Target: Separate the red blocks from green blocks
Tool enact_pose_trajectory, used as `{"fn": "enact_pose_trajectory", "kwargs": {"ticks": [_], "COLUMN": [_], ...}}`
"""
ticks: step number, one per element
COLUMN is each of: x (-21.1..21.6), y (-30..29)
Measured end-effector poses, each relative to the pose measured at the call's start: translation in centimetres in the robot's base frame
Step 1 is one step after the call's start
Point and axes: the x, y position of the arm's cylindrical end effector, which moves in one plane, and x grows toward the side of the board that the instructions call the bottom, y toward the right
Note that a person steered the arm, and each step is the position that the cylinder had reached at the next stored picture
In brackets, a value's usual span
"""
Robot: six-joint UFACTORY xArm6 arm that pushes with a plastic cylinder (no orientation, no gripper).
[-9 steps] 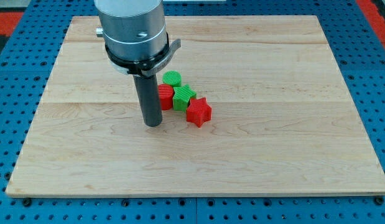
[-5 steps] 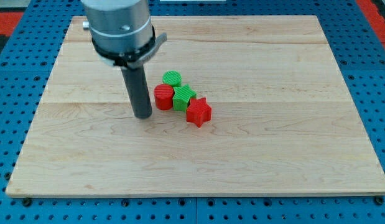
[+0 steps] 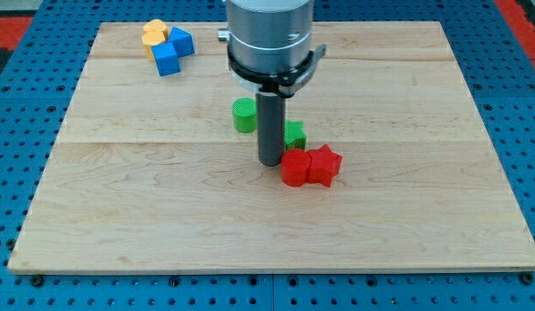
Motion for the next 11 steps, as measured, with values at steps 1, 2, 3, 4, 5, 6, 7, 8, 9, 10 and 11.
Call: {"fn": "enact_pose_trajectory", "kwargs": {"ticks": [1,2,3,4,5,6,7,8,9,10,11], "x": [0.9,1.2,1.0,0.9,2.4,2.3,3.1,4.3,6.2,9.5,7.4], "y": [4.1,7.7,8.9,11.5,14.6,9.8,5.5,1.2,-2.6,1.0,6.9]}}
